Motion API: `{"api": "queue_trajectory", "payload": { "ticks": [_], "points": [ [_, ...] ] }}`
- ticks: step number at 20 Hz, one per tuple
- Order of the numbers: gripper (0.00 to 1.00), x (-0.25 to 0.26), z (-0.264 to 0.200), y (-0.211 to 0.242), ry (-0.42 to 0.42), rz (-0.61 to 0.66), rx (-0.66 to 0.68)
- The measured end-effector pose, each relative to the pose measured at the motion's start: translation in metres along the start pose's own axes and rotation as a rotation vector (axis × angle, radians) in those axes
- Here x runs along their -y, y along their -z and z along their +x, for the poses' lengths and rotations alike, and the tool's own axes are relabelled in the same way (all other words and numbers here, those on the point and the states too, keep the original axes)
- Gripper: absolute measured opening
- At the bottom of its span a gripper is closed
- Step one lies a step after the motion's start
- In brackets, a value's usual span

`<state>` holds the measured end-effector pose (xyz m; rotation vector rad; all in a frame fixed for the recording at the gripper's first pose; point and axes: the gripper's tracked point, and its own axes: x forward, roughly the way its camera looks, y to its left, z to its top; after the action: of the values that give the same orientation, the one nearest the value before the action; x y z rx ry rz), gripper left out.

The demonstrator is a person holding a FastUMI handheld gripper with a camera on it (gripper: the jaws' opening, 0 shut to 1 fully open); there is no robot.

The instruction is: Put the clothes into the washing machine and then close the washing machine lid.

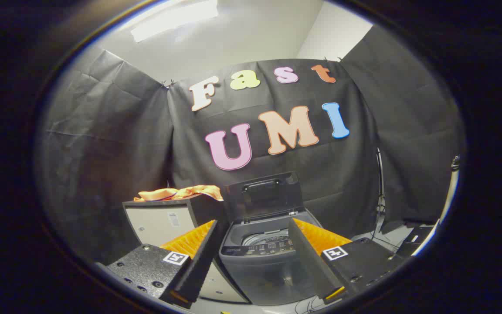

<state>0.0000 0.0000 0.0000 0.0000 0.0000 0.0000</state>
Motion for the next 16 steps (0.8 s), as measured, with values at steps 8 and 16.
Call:
{"api": "queue_trajectory", "payload": {
  "ticks": [8,16],
  "points": [
    [0.96,-0.002,0.006,0.021,0.048,-0.025,-0.015],
    [0.96,-0.024,0.008,0.034,0.016,-0.065,-0.038]
  ]
}}
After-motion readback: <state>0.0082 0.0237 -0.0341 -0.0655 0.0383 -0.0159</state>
